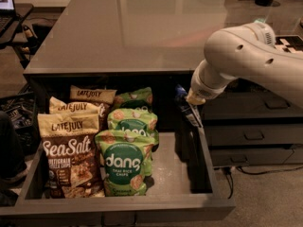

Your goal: Pick blue chip bag from top drawer and place on counter

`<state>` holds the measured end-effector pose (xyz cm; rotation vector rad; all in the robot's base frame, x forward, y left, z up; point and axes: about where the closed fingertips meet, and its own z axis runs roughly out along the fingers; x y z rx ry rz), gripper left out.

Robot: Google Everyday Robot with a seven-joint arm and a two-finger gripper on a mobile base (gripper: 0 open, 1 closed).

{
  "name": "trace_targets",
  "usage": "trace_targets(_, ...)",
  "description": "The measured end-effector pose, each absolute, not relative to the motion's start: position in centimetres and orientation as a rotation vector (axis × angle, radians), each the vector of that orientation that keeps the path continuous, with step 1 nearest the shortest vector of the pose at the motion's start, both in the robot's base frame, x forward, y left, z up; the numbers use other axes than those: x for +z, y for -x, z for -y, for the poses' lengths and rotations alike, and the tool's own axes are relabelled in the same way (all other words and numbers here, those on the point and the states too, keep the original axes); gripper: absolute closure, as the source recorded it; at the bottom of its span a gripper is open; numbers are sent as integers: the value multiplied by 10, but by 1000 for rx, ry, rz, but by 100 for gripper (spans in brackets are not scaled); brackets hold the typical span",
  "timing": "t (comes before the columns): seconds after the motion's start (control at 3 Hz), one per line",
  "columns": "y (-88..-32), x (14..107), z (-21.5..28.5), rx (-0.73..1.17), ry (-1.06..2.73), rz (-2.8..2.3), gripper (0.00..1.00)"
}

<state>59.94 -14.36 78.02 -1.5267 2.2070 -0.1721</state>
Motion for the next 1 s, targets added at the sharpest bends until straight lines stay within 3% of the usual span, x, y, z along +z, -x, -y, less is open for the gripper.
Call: trace_targets(1.0,-528,851,151,-230,1504,-2294,100)
